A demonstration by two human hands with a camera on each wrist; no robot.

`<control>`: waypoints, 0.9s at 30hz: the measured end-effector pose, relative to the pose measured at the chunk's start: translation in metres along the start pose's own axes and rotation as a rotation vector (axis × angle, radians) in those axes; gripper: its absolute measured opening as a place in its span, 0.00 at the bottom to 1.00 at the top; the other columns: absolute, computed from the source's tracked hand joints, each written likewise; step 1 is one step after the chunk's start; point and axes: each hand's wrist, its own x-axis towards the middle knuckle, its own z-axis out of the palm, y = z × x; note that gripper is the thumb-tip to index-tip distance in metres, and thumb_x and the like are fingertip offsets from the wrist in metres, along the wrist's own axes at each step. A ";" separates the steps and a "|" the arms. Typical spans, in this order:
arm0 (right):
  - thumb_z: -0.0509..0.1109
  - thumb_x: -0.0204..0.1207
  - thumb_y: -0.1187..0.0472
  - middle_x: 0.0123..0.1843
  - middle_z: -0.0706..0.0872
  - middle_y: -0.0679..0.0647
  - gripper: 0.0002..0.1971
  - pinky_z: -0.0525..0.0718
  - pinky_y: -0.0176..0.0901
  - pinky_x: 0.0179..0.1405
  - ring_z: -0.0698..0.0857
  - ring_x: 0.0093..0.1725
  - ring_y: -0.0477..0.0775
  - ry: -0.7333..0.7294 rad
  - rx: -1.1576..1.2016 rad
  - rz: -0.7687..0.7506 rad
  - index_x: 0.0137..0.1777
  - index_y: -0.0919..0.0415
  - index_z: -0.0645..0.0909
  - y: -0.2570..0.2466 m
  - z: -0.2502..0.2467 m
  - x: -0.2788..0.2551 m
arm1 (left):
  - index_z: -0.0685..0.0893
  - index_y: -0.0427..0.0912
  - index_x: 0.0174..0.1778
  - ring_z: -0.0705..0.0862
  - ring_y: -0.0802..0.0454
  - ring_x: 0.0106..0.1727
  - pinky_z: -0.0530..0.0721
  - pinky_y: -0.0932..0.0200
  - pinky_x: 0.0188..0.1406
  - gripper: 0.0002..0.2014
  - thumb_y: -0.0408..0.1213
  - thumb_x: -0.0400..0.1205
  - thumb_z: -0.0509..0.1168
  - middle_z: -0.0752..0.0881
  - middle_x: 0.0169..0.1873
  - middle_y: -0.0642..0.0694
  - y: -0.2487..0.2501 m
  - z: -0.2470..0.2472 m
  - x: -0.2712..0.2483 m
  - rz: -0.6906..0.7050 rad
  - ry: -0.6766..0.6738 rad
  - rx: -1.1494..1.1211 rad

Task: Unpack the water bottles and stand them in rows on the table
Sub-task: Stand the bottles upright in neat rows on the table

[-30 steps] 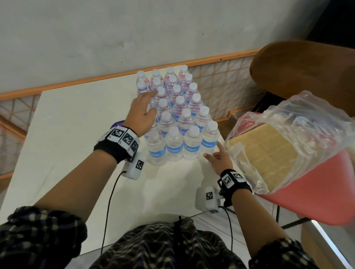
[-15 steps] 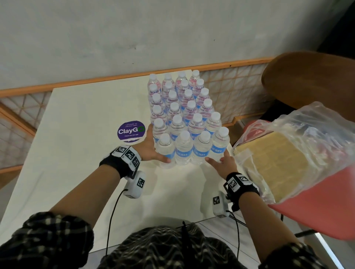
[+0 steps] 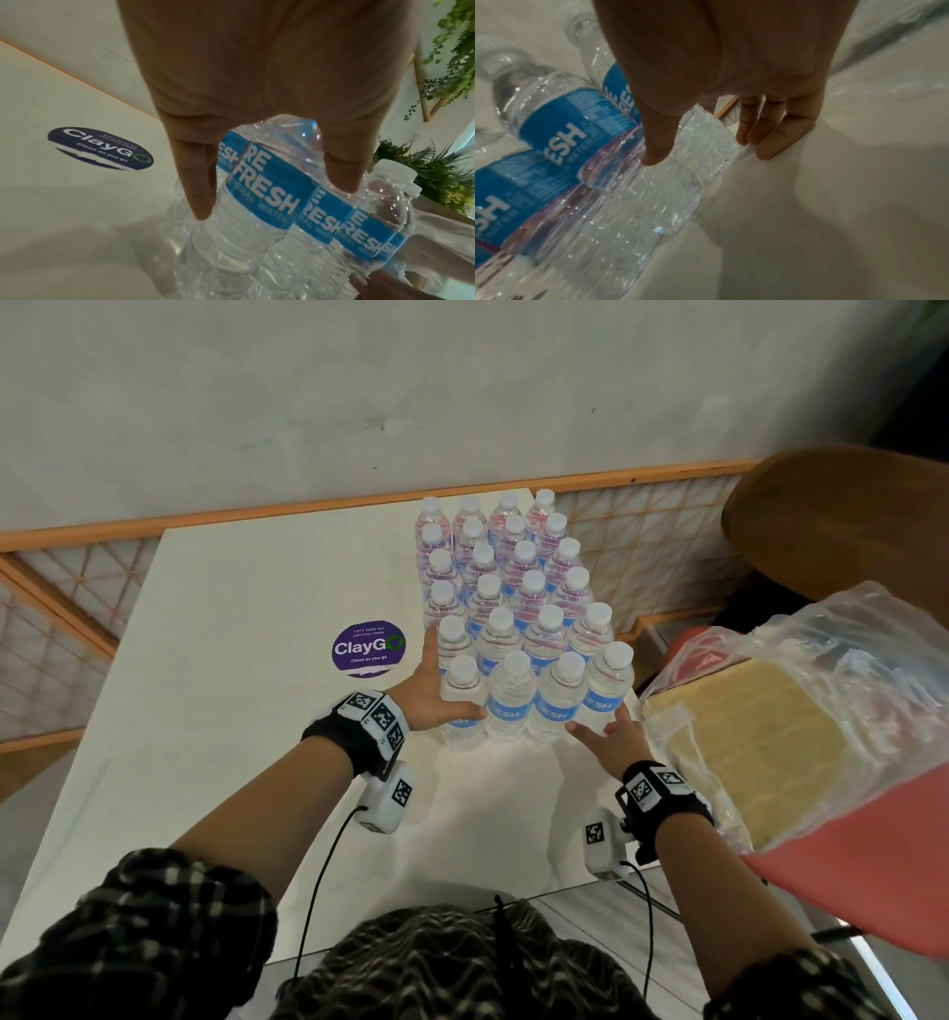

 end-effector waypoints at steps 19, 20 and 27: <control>0.76 0.65 0.40 0.68 0.73 0.61 0.45 0.76 0.61 0.68 0.79 0.65 0.59 -0.013 0.022 0.011 0.80 0.46 0.59 -0.003 -0.003 -0.004 | 0.25 0.53 0.79 0.73 0.38 0.75 0.80 0.45 0.66 0.61 0.28 0.72 0.72 0.55 0.83 0.41 -0.028 -0.020 0.003 -0.136 -0.037 0.146; 0.77 0.65 0.41 0.68 0.73 0.61 0.45 0.76 0.60 0.68 0.79 0.65 0.59 -0.010 0.020 0.012 0.79 0.46 0.59 -0.003 -0.003 -0.004 | 0.27 0.52 0.80 0.72 0.39 0.75 0.81 0.47 0.63 0.57 0.26 0.75 0.70 0.59 0.82 0.39 -0.033 -0.021 0.005 -0.158 -0.015 0.164; 0.75 0.68 0.42 0.67 0.73 0.61 0.42 0.76 0.59 0.68 0.79 0.63 0.59 -0.010 0.007 0.001 0.79 0.47 0.60 0.000 -0.002 -0.002 | 0.35 0.48 0.83 0.61 0.40 0.81 0.70 0.43 0.75 0.59 0.27 0.71 0.76 0.54 0.82 0.36 -0.028 -0.031 0.022 -0.174 0.108 -0.019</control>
